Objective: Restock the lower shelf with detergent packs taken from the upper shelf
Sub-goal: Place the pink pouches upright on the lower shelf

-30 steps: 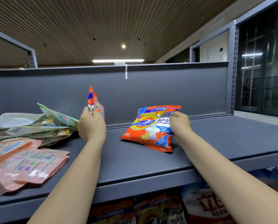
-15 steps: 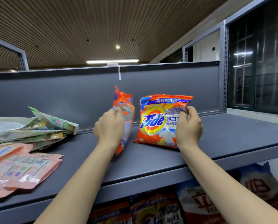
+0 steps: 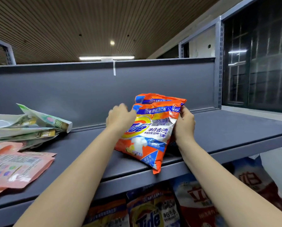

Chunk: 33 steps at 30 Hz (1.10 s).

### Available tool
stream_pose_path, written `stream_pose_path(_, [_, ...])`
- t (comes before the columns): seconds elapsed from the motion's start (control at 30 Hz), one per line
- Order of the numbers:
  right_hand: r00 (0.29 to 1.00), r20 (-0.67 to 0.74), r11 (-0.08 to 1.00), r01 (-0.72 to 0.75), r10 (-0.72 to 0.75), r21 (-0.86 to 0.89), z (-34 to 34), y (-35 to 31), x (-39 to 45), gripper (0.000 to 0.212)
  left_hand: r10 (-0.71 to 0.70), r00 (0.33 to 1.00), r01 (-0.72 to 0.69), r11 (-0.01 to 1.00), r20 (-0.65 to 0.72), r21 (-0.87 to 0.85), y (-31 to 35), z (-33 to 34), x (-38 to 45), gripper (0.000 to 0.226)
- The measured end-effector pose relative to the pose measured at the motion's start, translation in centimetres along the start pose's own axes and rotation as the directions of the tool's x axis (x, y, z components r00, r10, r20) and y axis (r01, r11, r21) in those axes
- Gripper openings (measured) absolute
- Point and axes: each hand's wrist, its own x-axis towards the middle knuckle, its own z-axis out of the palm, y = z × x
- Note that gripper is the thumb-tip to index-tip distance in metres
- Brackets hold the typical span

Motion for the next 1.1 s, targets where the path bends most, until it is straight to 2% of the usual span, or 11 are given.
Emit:
stream_pose_path(0.03, [1.0, 0.003, 1.0, -0.014, 0.014, -0.017, 0.0, -0.1, 0.1, 0.019, -0.11, 0.988, 0.117, 0.991, 0.112, -0.058, -0.9, 0.4, 0.5, 0.042])
stream_pose_path(0.1, [0.999, 0.01, 0.999, -0.038, 0.038, -0.038, 0.0, 0.0, 0.3, 0.02, -0.26, 0.89, 0.369, 0.893, 0.374, -0.257, -2.0, 0.8, 0.6, 0.043])
stream_pose_path(0.17, [0.999, 0.002, 0.998, -0.051, 0.052, -0.037, 0.0, 0.0, 0.4, 0.019, -0.286, 0.815, 0.49, 0.804, 0.503, -0.337, -2.5, 0.5, 0.7, 0.034])
stream_pose_path(0.27, [0.997, 0.007, 0.996, -0.082, 0.082, 0.037, -0.2, 0.0, 0.4, 0.007, -0.272, 0.799, 0.501, 0.794, 0.537, -0.344, -2.5, 0.2, 1.1, 0.029])
stream_pose_path(0.33, [0.993, 0.063, 0.993, -0.104, 0.1, 0.055, -0.1, -0.2, 0.3, 0.008, -0.29, 0.809, 0.509, 0.779, 0.511, -0.365, -2.4, -0.1, 0.9, 0.026])
stream_pose_path(0.43, [0.984, 0.113, 0.99, -0.14, 0.136, 0.026, 0.0, -0.2, 0.3, 0.006, -0.301, 0.868, 0.468, 0.761, 0.395, -0.449, -2.7, -0.7, -0.1, 0.023])
stream_pose_path(0.53, [0.982, 0.071, 0.983, -0.18, 0.178, 0.031, 0.0, -0.3, 0.2, 0.023, -0.278, 0.939, 0.345, 0.751, 0.204, -0.563, -4.0, -1.4, -1.4, 0.009])
stream_pose_path(0.7, [0.983, 0.003, 0.979, -0.181, 0.182, 0.089, -0.7, -1.7, -0.3, 0.022, -0.376, 0.922, 0.199, 0.667, -0.094, -0.718, -6.3, -2.9, -4.6, 0.019])
stream_pose_path(0.87, [0.986, -0.101, 0.985, -0.119, 0.132, 0.127, -4.3, -3.8, -1.2, 0.027, -0.442, 0.795, 0.063, 0.741, -0.415, -0.668, -6.8, -3.9, -8.4, 0.02])
stream_pose_path(0.97, [0.983, -0.129, 0.962, -0.094, 0.131, 0.257, -7.7, -4.7, -2.9, 0.035, -0.464, 0.726, -0.026, 0.719, -0.508, -0.695, -6.3, -4.2, -11.0, 0.023])
stream_pose_path(1.1, [0.983, -0.109, 0.923, -0.099, 0.149, 0.372, -11.4, -5.3, -5.4, 0.034, -0.504, 0.554, -0.016, 0.789, -0.663, -0.614, -5.1, -4.4, -14.9, 0.024])
